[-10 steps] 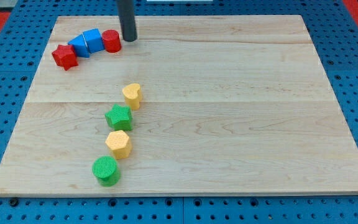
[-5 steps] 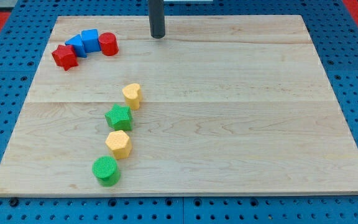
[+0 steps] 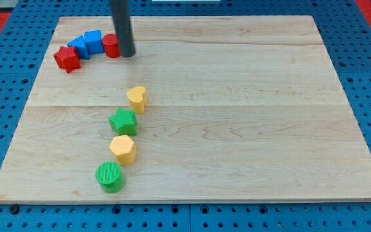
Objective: Keep blue blocks and red blocks in a vertical line
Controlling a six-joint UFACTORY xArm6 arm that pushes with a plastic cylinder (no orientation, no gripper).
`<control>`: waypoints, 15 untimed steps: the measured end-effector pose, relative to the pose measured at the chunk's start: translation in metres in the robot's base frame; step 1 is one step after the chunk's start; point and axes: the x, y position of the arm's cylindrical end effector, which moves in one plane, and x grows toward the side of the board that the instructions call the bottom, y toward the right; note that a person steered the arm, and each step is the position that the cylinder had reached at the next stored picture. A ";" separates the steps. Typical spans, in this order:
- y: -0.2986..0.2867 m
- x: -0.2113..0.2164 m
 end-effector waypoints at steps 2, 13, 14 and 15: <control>-0.031 -0.023; -0.027 -0.098; -0.011 -0.111; -0.022 -0.116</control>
